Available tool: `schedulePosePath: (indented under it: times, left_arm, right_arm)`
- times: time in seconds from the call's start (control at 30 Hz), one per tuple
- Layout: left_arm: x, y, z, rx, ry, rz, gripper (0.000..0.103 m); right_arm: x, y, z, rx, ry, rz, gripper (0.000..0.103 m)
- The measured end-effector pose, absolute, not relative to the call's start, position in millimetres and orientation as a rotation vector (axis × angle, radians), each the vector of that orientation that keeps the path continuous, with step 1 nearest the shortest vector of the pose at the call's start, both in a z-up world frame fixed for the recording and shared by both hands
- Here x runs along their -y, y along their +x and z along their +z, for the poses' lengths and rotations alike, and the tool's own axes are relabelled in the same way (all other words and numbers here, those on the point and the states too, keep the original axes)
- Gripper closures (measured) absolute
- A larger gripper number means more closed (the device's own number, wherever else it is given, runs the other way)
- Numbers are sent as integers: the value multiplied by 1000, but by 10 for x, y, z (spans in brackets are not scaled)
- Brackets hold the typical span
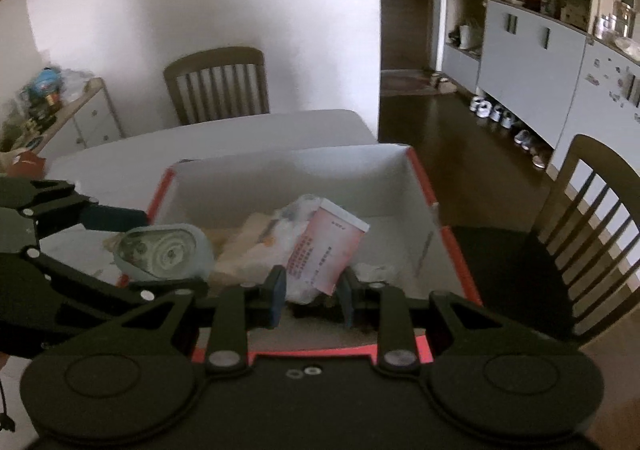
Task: Organize objects
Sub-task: 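Carry the tape dispenser and pink packet over the red shoebox with both tools, then open both tools to release the tape dispenser and pink packet into the box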
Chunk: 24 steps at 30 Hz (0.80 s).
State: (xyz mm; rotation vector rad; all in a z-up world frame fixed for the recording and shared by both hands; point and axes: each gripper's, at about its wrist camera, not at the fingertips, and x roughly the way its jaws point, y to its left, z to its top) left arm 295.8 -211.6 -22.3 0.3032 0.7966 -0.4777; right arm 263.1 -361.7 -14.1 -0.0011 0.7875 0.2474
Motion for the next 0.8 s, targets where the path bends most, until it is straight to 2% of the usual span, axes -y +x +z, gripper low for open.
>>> schedulePosePath:
  times: [0.43,0.8]
  left_arm:
    - [2356,3343,-655,-957,313,-454,26]
    - [2352,3462,-803,-1030,276,-451,25]
  right_arm:
    - [3690,3027,-562,-890,-48,248,76]
    - [3632,3187,-812,-966,-78,264,75]
